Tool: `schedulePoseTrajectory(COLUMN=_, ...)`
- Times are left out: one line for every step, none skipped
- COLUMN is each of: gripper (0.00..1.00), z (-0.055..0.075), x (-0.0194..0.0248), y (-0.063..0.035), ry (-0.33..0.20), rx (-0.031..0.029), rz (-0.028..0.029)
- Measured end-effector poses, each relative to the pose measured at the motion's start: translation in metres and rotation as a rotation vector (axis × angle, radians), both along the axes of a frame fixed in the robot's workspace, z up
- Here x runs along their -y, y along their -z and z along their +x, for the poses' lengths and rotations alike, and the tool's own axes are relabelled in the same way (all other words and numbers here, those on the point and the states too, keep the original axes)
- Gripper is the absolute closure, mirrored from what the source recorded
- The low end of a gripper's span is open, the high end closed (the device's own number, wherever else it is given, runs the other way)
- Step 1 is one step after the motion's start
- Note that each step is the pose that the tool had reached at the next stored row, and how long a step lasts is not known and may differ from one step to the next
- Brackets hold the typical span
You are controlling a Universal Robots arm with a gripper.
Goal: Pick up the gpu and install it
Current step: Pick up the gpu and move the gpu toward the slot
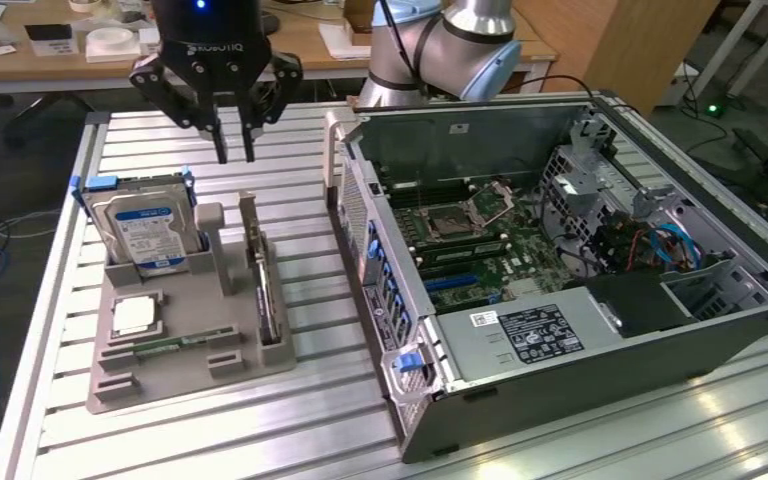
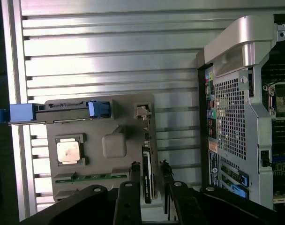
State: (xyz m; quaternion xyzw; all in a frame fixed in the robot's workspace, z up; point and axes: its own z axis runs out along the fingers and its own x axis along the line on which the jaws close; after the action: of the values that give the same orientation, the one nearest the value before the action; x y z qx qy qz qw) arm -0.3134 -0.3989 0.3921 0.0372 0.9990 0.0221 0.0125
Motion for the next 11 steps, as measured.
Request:
schedulePoseTrajectory(gripper=0.71, z=0.0000, x=0.0000, y=0.0000, ry=0.000, rx=0.0000, rz=0.0000)
schedulePoseTrajectory(gripper=0.65, z=0.0000, x=0.0000, y=0.0000, ry=0.000, rx=0.0000, rz=0.0000)
schedulePoseTrajectory(gripper=0.59, z=0.0000, x=0.0000, y=0.0000, ry=0.000, rx=0.0000, rz=0.0000)
schedulePoseTrajectory(gripper=0.59, z=0.0000, x=0.0000, y=0.0000, ry=0.000, rx=0.0000, rz=0.0000)
schedulePoseTrajectory(gripper=0.53, z=0.0000, x=0.0000, y=0.0000, ry=0.000, rx=0.0000, rz=0.0000)
schedulePoseTrajectory(gripper=0.47, z=0.0000, x=0.0000, y=0.0000, ry=0.000, rx=0.0000, rz=0.0000)
schedulePoseTrajectory(gripper=0.47, z=0.0000, x=0.0000, y=0.0000, ry=0.000, rx=0.0000, rz=0.0000)
schedulePoseTrajectory(gripper=0.41, z=0.0000, x=0.0000, y=0.0000, ry=0.000, rx=0.0001, rz=0.0000)
schedulePoseTrajectory(gripper=0.41, z=0.0000, x=0.0000, y=0.0002, ry=0.000, rx=-0.0001, rz=-0.0001)
schedulePoseTrajectory(gripper=0.41, z=-0.0001, x=0.0000, y=0.0004, ry=-0.002, rx=-0.0002, rz=-0.0001)
schedulePoseTrajectory(gripper=0.41, z=-0.0001, x=0.0004, y=0.0008, ry=-0.005, rx=-0.0002, rz=0.0000)
